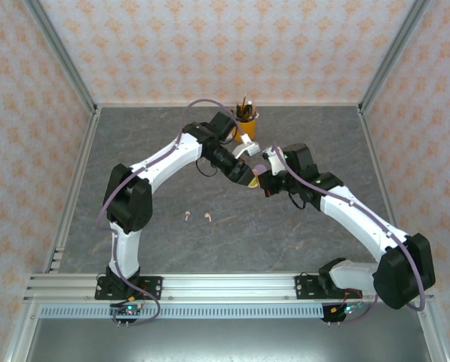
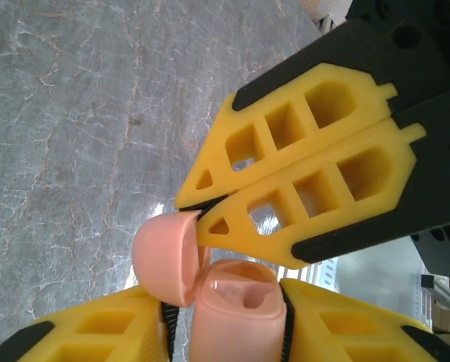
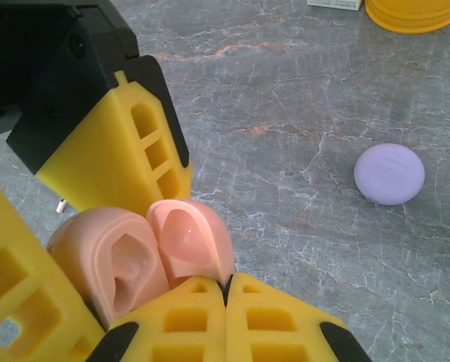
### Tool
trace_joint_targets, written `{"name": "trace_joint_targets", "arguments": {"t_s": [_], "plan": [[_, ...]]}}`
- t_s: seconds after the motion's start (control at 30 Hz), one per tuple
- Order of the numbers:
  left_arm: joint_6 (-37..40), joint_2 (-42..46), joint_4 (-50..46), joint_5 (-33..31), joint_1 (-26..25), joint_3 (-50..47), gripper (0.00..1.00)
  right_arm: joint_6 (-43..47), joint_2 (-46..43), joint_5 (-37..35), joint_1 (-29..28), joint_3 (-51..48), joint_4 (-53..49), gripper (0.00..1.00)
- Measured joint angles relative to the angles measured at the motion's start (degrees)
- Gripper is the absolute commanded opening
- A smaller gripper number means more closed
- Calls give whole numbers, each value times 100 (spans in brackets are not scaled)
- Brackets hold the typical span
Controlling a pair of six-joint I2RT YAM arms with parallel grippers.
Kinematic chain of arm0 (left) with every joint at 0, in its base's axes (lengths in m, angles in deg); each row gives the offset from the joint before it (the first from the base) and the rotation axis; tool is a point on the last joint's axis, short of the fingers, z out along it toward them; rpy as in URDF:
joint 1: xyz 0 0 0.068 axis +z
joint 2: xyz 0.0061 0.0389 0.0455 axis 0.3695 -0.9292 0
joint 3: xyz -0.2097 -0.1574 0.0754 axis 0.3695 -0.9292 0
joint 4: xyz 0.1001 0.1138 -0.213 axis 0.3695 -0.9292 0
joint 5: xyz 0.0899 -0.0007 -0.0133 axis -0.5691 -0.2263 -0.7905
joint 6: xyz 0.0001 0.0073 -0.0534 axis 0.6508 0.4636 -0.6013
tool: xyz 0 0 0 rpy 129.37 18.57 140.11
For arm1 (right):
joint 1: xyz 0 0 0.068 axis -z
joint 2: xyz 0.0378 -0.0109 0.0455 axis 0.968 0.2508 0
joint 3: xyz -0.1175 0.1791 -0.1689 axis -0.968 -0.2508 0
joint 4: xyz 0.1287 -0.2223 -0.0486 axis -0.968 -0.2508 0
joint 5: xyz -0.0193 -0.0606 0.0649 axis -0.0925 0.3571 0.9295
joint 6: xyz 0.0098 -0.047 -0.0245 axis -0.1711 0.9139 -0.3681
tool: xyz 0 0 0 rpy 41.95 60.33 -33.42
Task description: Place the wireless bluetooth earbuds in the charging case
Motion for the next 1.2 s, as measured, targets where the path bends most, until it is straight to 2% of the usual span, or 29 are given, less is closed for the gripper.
{"name": "trace_joint_targets", "arguments": {"t_s": [0.37,0.53,0.6,0.73,0.9,1.07,1.2], "plan": [[136,0,-107,79,0,28,24,-2,0,0,-2,0,-2,0],[216,-2,-133,109,0,28,8,-7,0,0,-2,-4,0,0],[219,-2,-136,116,0,28,5,-26,-9,-9,-2,-4,0,7],[214,0,-127,122,0,13,0,-177,-94,-131,-9,-39,-4,33],[-85,122,413,-79,50,-483,0,-557,-680,-214,-26,-94,0,48],[-763,861,1484,-452,442,-1554,0,-1202,-1451,-210,-26,-330,-7,52],[-1416,1749,2673,-872,841,-2415,0,-1777,-1508,-208,-33,-557,-37,54]]}}
